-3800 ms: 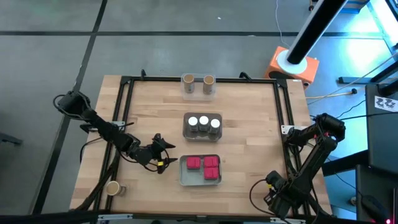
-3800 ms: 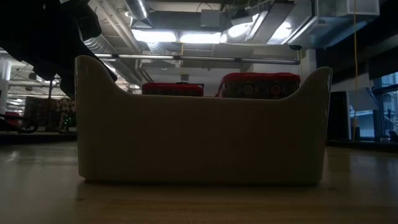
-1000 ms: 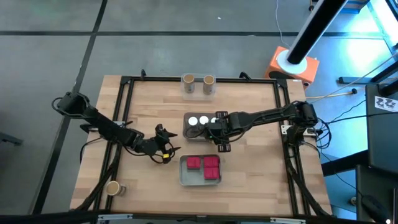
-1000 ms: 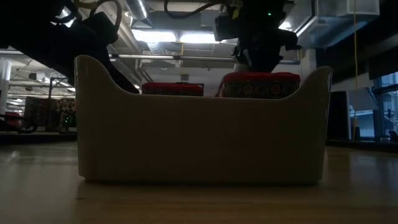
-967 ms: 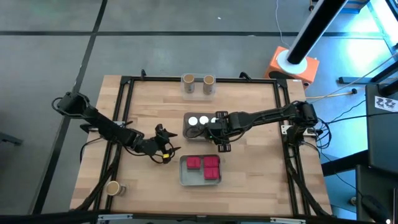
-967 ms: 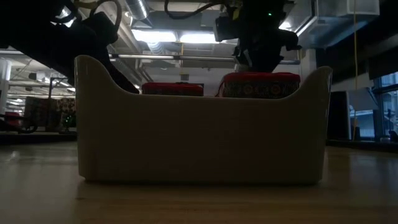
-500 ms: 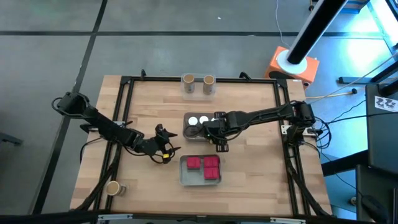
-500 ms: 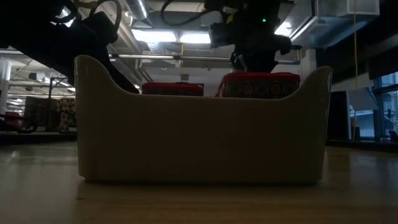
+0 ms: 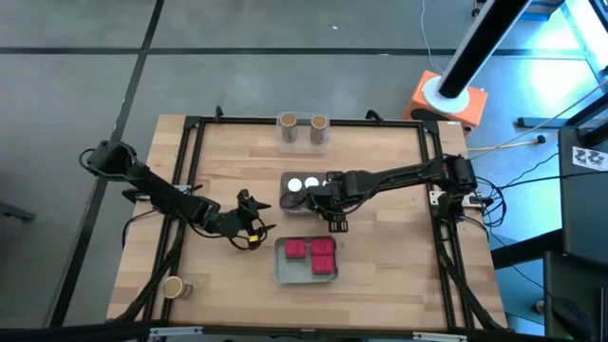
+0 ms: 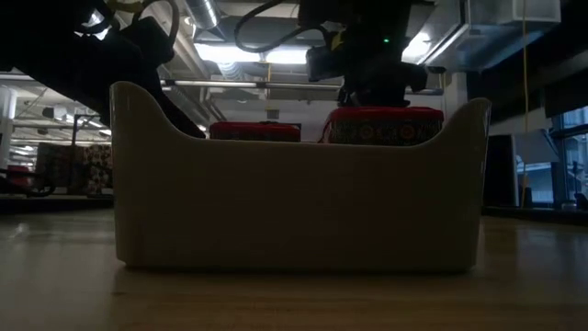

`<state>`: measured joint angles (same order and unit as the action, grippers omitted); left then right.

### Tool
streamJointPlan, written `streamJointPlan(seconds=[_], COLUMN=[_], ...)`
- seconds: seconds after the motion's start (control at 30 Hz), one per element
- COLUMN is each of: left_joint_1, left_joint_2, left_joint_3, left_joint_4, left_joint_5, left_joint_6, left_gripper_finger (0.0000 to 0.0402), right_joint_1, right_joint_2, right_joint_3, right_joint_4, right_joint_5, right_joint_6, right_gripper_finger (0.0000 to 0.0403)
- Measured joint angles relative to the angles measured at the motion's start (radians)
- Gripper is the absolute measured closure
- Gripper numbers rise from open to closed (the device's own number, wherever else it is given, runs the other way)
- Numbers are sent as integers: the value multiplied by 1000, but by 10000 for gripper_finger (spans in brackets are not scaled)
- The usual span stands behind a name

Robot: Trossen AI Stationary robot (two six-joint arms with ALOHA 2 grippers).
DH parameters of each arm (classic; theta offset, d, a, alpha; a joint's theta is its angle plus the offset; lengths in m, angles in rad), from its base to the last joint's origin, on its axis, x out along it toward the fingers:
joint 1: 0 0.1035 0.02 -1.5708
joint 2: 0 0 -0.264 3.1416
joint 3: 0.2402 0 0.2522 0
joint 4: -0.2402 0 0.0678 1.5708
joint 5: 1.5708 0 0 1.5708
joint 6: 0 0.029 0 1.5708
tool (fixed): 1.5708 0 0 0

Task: Sort spices by type
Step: Put the bottom white seasoning bottle into the black bin, then put the bottom gold seasoning bottle into the transparent bin

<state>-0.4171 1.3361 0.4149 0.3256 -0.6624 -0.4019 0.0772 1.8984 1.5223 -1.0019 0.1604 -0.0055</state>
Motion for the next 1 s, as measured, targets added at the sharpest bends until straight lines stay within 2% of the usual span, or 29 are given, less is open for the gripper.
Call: streamJointPlan(seconds=[0.3,0.5,0.67,0.83,1.0], left_joint_1=[-1,-1,0,1,2], left_joint_2=[0,0,0,0,0], left_joint_3=[0,0,0,-1,-1], left_joint_4=[-1,0,12,22,52], left_joint_5=[2,22,23,23,23], left_joint_6=[-13,-2,-19,-66,-22], left_gripper_finger=[108,108,108,108,108], right_joint_1=[1,36,80,143,199], right_joint_2=[0,-31,-88,-175,-308], right_joint_3=[1,51,59,58,-20], right_joint_4=[7,-61,-68,-96,-46], right_joint_5=[26,35,50,174,184], right_joint_6=[-1,2,39,68,154], right_gripper_finger=[166,156,127,94,77])
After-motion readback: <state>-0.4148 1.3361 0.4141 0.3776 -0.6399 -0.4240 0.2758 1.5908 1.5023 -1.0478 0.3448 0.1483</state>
